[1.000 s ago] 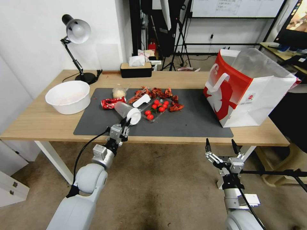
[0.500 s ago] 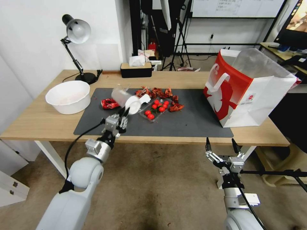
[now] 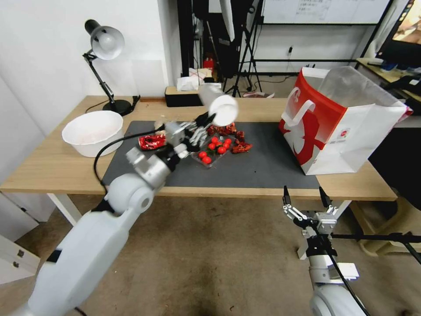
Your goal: Pick up the trash from the table and place it into the takeout bag.
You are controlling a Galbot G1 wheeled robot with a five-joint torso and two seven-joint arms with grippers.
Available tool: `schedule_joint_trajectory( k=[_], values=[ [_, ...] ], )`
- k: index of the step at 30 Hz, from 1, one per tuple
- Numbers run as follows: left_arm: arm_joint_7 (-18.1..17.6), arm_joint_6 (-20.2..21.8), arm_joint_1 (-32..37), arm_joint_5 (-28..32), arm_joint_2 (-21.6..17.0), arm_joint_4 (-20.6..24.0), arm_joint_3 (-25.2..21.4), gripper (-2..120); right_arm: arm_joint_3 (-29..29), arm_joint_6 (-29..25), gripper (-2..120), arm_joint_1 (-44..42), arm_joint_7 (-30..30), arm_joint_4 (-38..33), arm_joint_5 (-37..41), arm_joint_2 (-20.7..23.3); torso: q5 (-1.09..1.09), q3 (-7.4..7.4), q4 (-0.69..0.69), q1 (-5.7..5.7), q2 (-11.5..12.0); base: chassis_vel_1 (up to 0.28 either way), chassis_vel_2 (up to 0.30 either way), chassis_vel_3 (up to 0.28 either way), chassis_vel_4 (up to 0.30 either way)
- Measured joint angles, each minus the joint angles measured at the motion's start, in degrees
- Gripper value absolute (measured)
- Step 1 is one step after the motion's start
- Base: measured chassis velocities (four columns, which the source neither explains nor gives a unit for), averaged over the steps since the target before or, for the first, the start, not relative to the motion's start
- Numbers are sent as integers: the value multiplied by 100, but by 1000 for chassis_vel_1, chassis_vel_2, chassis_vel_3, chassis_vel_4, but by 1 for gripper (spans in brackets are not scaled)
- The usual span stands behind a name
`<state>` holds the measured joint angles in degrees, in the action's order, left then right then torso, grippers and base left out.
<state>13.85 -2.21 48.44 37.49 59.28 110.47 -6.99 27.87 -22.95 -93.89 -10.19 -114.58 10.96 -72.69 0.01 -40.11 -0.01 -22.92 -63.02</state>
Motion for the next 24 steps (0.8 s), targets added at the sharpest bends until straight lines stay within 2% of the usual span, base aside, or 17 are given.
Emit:
schedule_joint_trajectory(
  k=[1,4,5,8,9,10,12,13,14,17,18,21,24],
  values=[
    [0,0,0,0,0,0,0,10,0,0,99,0,0,0,0,0,0,0,0,0,0,0,0,0,0],
    [4,1,-531,264,-61,-161,609,10,0,44,100,55,-12,0,1,120,-1,0,1,-1,0,0,0,0,0],
    [4,1,-531,264,-61,-161,609,10,0,44,100,55,-12,0,1,120,-1,0,1,-1,0,0,0,0,0],
    [2,-5,-1320,462,7,-519,1451,10,-2,126,100,164,-33,23,21,252,-2,0,2,-1,0,0,0,0,0],
    [2,-5,-1320,462,7,-519,1451,10,-2,126,100,164,-33,23,21,252,-2,0,2,-1,0,0,0,0,0],
    [1,-8,-1562,504,62,-630,1645,9,-3,140,100,192,-35,45,25,280,2,0,1,-1,0,0,0,0,0],
    [-16,-6,-2398,726,338,-1056,2253,7,-1,159,100,258,-46,120,34,335,2,0,0,-1,0,0,0,0,0],
    [-30,-1,-2693,831,476,-1238,2453,7,1,161,100,284,-48,145,36,345,2,0,-1,-1,0,0,0,0,0],
    [-30,-1,-2693,831,476,-1238,2453,7,1,161,100,284,-48,145,36,345,2,0,-1,-1,0,0,0,0,0],
    [-97,13,-3715,1180,1075,-1965,3216,7,24,168,100,326,-57,176,39,350,2,0,0,-1,0,0,0,0,0],
    [-97,13,-3715,1180,1075,-1965,3216,7,24,168,100,326,-57,176,39,350,2,0,0,-1,0,0,0,0,0],
    [-97,9,-4238,1281,1458,-2361,3513,7,43,168,100,329,-58,179,40,349,1,0,-1,-2,0,0,0,0,0],
    [-88,7,-4499,1353,1670,-2571,3629,7,49,168,100,331,-59,180,41,343,2,0,0,-1,0,0,0,0,0]
  ],
)
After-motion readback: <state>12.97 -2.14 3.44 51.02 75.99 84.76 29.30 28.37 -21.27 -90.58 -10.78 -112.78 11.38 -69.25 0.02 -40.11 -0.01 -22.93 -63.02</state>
